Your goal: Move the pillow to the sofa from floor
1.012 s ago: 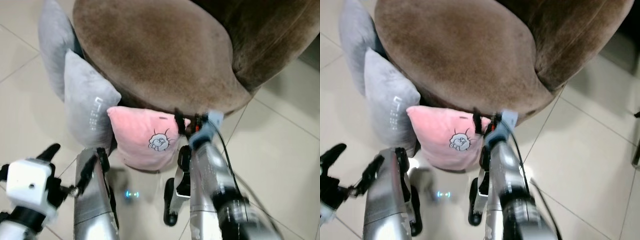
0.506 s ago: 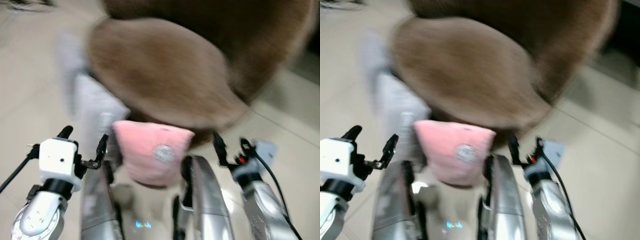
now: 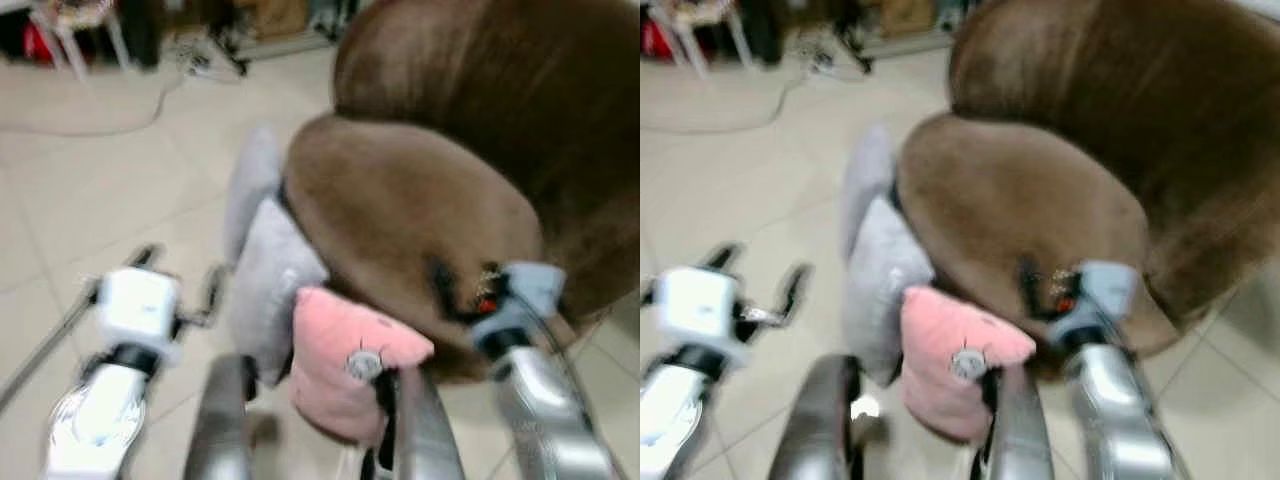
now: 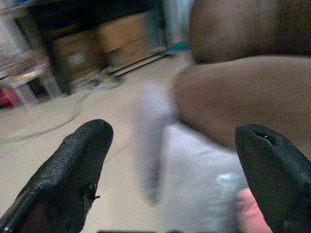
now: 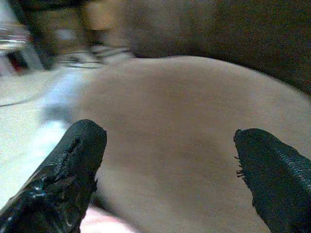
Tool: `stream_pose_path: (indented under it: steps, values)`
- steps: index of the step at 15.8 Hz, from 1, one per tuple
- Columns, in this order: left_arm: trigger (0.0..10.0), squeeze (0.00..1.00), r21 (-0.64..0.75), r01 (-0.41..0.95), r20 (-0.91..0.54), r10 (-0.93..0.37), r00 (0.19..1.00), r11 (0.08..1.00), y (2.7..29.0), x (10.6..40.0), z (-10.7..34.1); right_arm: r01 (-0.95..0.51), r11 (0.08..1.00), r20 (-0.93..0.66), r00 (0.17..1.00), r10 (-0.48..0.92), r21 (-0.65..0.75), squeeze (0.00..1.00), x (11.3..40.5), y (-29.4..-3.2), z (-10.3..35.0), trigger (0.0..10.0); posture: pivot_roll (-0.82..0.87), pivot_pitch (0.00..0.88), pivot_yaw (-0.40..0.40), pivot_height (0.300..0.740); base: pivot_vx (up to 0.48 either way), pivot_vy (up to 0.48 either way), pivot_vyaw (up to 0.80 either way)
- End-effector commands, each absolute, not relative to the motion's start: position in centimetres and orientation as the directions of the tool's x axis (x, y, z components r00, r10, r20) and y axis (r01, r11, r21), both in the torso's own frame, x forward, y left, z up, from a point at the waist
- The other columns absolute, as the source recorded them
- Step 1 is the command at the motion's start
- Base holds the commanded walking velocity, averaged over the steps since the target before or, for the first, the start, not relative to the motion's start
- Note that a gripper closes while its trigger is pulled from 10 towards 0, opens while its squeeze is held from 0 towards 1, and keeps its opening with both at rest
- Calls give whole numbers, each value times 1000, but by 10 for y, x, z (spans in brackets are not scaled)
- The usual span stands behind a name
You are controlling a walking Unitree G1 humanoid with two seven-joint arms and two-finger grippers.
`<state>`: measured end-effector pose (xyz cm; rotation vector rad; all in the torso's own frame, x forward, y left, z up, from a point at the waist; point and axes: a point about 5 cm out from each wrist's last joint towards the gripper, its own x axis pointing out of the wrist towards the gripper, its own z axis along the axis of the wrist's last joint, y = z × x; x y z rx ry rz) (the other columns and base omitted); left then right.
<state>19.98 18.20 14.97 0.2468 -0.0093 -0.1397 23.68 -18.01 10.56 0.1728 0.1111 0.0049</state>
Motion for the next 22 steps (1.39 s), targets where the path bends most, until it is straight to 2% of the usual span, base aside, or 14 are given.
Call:
stream_pose_path:
  steps: [1,6,8,12,13,14,16,18,20,21,22]
  values:
    - [10000,0,262,138,-37,-133,990,955,185,198,145,15,984,-183,983,18,179,0,238,-175,93,10000,33,54,-51,485,0,0,0]
    - [10000,0,276,228,-66,-218,974,934,180,199,139,-85,984,-344,929,135,156,0,260,-157,56,10000,37,70,-50,485,0,0,0]
    - [10000,0,274,264,-110,-242,964,925,181,195,133,-154,974,-423,881,212,167,0,278,-146,35,10000,42,104,-57,485,0,0,0]
    - [10000,0,271,326,-160,-292,943,906,182,180,132,-228,960,-487,827,280,166,0,289,-114,15,10000,69,187,-82,485,0,0,0]
    - [10000,0,272,329,-165,-293,942,904,183,176,134,-236,958,-479,830,286,163,988,291,-108,14,10000,84,219,-91,485,0,0,0]
    - [10000,0,278,330,-173,-291,941,902,185,171,136,-241,954,-471,830,299,181,1000,293,-103,13,10000,88,228,-95,485,0,0,0]
    - [10000,0,278,328,-179,-287,941,903,185,163,139,-243,957,-465,836,290,160,1000,297,-101,15,10000,93,242,-102,485,0,0,0]
    - [10000,0,274,330,-184,-287,940,904,185,156,141,-272,961,-456,851,260,41,1000,304,-105,17,10000,90,248,-106,485,0,0,0]
    - [10000,0,273,333,-186,-290,939,902,185,155,142,-294,956,-448,855,261,-5,965,306,-104,18,10000,89,254,-107,485,0,0,0]
    - [10000,0,279,340,-195,-293,936,898,186,155,143,-322,945,-458,850,261,-59,0,306,-101,16,10000,90,264,-107,485,0,0,0]
    - [10000,0,285,344,-201,-296,934,894,186,155,143,-352,930,-471,842,263,-110,0,306,-98,13,10000,92,265,-106,485,0,0,0]
